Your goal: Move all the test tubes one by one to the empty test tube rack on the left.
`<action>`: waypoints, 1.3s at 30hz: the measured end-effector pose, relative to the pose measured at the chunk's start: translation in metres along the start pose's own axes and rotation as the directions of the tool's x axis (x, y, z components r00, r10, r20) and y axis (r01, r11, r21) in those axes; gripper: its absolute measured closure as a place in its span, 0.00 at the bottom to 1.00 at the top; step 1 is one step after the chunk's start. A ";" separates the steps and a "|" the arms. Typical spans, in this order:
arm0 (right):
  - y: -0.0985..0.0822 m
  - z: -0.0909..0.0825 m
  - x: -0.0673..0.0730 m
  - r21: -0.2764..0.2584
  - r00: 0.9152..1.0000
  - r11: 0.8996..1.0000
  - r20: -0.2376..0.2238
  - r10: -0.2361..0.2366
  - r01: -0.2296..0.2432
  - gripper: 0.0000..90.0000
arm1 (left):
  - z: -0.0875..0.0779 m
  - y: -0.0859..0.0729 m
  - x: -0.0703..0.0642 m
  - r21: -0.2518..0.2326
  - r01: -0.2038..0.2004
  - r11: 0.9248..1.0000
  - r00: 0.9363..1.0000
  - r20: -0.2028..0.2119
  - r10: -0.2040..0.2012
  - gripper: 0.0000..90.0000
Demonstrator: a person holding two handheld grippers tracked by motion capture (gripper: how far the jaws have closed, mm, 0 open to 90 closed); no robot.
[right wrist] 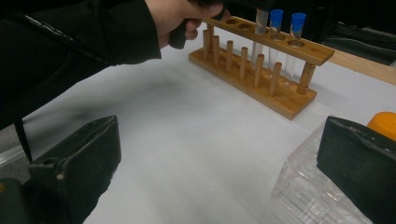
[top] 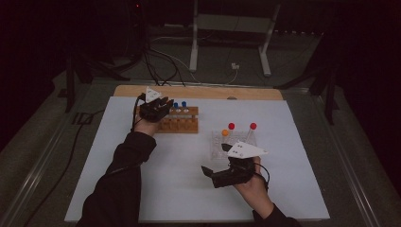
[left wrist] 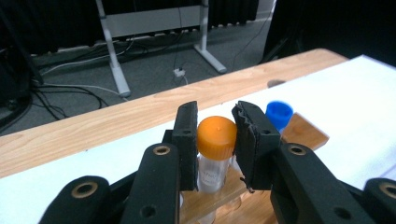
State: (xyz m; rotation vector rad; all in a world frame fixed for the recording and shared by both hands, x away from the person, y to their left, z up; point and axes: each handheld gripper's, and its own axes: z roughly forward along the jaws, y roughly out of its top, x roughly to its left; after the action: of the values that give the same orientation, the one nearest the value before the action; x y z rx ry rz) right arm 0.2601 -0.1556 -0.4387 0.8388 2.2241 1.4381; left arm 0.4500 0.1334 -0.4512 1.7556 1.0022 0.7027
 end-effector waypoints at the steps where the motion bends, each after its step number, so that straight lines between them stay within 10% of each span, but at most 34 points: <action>1: 0.000 0.000 0.000 0.001 1.000 1.000 0.000 -0.001 0.001 0.00 | 0.001 -0.001 -0.001 0.006 -0.009 1.000 1.000 -0.003 0.009 0.80; 14: 0.002 -0.002 -0.001 -0.001 1.000 1.000 0.001 0.001 -0.001 0.00 | -0.003 0.000 0.001 0.043 0.027 0.999 1.000 0.005 -0.027 0.77; 27: 0.008 -0.015 -0.016 -0.039 0.999 0.999 0.048 0.017 -0.015 0.00 | -0.049 0.007 0.001 0.009 0.001 1.000 0.999 0.053 -0.002 0.30; 33: 0.009 -0.019 -0.024 -0.054 0.997 0.998 0.072 0.022 -0.018 0.00 | -0.079 0.004 -0.010 -0.001 -0.003 1.000 0.986 0.167 0.003 0.08; 39: 0.007 -0.015 -0.031 -0.041 0.995 0.999 0.093 0.040 -0.036 0.00 | -0.108 -0.007 -0.027 -0.020 -0.038 0.999 0.957 0.286 0.042 0.03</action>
State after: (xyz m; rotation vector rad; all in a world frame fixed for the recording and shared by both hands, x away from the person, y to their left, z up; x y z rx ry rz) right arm 0.2770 -0.1841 -0.4267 0.9209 2.1147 1.4242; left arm 0.3467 0.1607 -0.4180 1.8083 0.7636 0.4612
